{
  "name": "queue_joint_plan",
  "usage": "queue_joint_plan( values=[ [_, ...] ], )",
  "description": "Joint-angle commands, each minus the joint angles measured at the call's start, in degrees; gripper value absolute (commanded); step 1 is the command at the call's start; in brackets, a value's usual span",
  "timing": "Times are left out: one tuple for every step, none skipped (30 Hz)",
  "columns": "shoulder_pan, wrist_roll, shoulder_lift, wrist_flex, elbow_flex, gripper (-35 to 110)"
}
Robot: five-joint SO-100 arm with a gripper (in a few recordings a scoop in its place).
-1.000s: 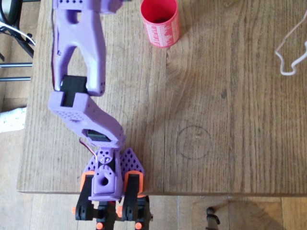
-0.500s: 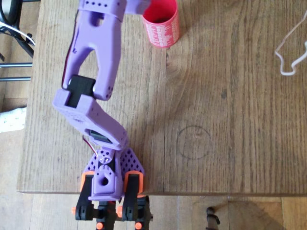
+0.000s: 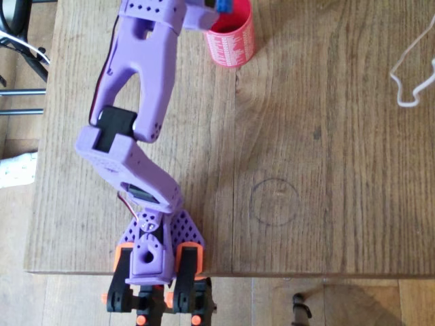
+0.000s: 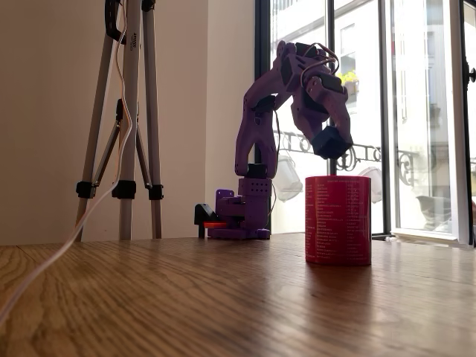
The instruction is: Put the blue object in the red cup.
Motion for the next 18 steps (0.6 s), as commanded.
queue_joint_plan(
  values=[
    [1.1, 0.2, 1.8, 2.4, -0.8, 48],
    [1.4, 0.2, 1.9, 2.8, -0.8, 51],
    [1.7, 0.4, 1.9, 2.9, -0.8, 52],
    [1.8, 0.4, 1.8, 2.9, -0.8, 52],
    [2.0, 0.4, 1.8, 2.9, -0.8, 52],
    [2.2, 0.4, 1.6, 2.9, -0.8, 52],
    [2.3, 0.4, 1.6, 2.9, -0.8, 52],
    [2.4, 0.4, 1.5, 2.8, -0.8, 50],
    [2.5, 0.3, 1.5, 2.8, -0.8, 50],
    [2.5, 0.3, 1.5, 2.7, -0.8, 50],
    [2.6, 0.3, 1.5, 2.7, -0.8, 49],
    [2.7, 0.3, 1.5, 2.6, -0.8, 48],
    [2.8, 0.3, 1.5, 2.5, -0.8, 48],
    [2.9, 0.3, 1.5, 2.5, -0.8, 47],
    [3.0, 0.3, 1.5, 2.5, -0.8, 46],
    [3.1, 0.3, 1.5, 2.5, -0.8, 46],
    [3.2, 0.3, 1.5, 2.5, -0.8, 45],
    [3.3, 0.3, 1.5, 2.5, -0.8, 45]
  ],
)
